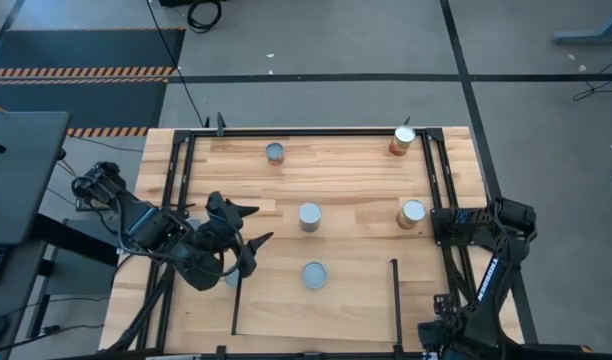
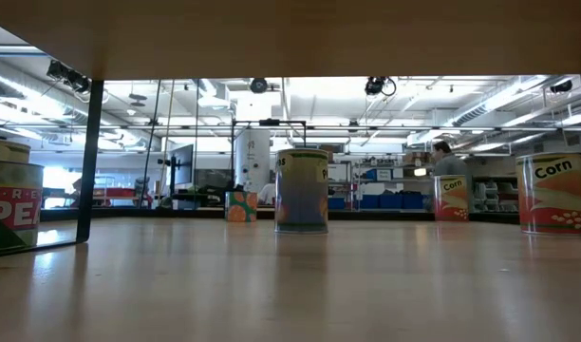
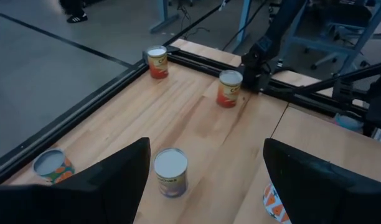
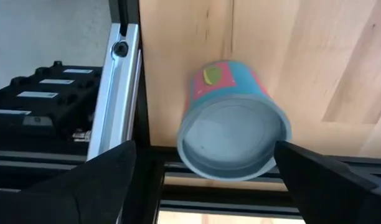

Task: Pick and place cans onto a shelf
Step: Put the blue canned corn on the shelf

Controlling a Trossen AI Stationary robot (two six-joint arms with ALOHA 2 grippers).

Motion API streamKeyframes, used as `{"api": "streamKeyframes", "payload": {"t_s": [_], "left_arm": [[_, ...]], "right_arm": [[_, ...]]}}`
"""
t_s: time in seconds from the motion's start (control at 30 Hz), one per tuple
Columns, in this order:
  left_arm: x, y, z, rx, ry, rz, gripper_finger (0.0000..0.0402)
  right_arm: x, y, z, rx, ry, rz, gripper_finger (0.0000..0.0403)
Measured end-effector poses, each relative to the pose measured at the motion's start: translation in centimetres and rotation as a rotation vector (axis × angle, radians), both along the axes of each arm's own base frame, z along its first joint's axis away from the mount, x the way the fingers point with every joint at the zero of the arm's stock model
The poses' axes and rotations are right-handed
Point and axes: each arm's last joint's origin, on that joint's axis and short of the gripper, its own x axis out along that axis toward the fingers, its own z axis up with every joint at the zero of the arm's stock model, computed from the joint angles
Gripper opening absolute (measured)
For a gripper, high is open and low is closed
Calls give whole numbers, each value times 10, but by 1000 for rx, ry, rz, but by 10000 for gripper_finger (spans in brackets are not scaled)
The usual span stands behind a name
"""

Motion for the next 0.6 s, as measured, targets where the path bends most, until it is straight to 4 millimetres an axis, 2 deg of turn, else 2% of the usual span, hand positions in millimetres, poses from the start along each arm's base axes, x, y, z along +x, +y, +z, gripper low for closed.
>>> {"api": "streamKeyframes", "payload": {"t_s": [0.37, 0.6], "left_arm": [[0, 0, 0, -4, -3, 1, 315], [0, 0, 0, -9, -6, 3, 315]], "right_arm": [[-6, 0, -1, -29, -14, 15, 399], [-11, -9, -21, -65, 8, 11, 399]]}}
